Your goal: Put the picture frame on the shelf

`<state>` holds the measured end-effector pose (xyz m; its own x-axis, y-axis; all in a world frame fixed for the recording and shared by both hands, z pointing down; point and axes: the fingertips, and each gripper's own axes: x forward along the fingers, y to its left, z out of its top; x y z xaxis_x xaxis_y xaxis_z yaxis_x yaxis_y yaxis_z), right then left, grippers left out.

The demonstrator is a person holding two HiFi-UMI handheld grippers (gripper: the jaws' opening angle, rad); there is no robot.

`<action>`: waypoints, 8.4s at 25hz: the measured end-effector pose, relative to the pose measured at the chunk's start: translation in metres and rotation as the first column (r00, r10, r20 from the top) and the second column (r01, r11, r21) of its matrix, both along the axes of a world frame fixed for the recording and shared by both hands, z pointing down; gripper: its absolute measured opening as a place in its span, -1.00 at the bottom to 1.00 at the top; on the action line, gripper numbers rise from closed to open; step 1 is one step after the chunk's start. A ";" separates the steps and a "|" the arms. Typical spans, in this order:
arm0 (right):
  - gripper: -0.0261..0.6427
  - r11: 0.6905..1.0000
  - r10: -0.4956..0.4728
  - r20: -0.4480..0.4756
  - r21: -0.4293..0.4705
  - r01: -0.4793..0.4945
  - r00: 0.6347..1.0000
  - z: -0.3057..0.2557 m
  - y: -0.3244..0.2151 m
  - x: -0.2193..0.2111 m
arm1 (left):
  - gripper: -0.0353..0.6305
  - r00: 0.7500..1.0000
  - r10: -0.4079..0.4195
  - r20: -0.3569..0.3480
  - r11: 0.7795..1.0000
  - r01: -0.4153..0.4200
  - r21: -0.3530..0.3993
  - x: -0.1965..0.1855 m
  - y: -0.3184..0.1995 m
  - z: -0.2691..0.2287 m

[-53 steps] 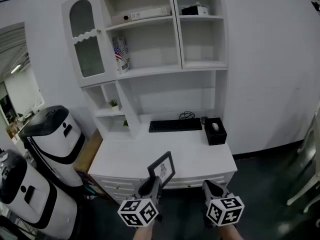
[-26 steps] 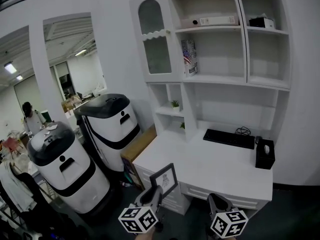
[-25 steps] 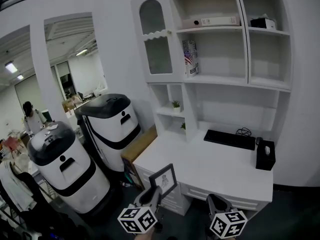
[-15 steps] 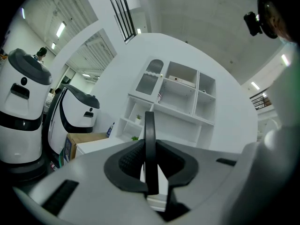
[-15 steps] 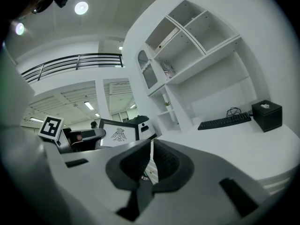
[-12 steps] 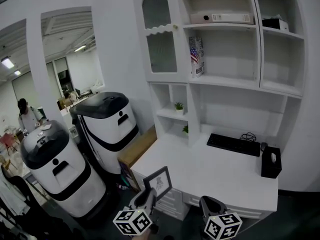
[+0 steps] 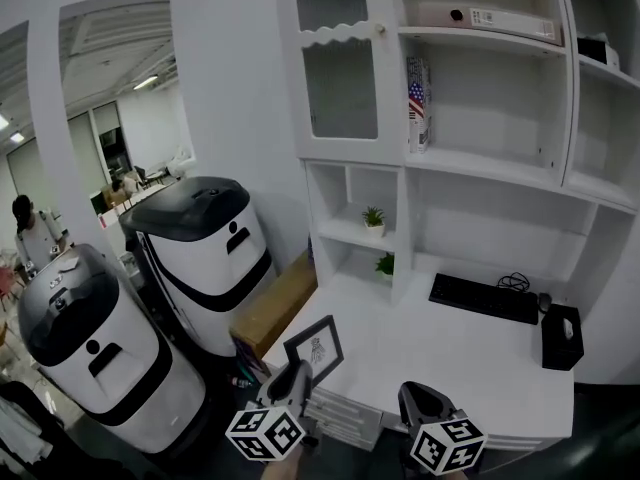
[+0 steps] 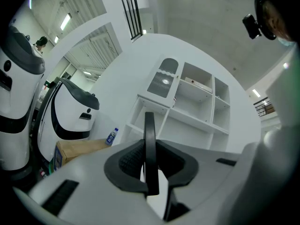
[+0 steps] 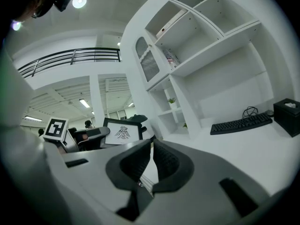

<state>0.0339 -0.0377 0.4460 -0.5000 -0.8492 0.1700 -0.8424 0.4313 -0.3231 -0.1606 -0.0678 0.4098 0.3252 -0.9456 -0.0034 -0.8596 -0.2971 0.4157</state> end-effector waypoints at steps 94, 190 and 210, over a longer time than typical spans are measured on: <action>-0.91 0.999 -0.023 -0.011 -0.023 0.023 1.000 -0.004 -0.332 -0.026 | -0.70 0.991 -0.131 0.036 0.955 0.117 0.271 0.000 -0.443 -0.077; -0.92 0.996 -0.092 -0.115 -0.028 0.089 0.989 0.002 -0.292 -0.056 | -0.78 0.952 -0.071 0.299 0.992 0.099 -0.079 -0.031 -0.306 0.041; -0.92 0.996 -0.084 -0.193 -0.019 0.082 0.978 0.011 -0.235 -0.069 | -0.82 0.943 -0.061 0.328 0.986 0.108 -0.127 -0.053 -0.200 0.064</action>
<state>-0.0356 -0.2729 0.4572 -0.5251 -0.8037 0.2800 -0.8510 0.4994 -0.1624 -0.2138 -0.2677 0.4742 0.2055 -0.9527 0.2240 -0.9736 -0.1759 0.1452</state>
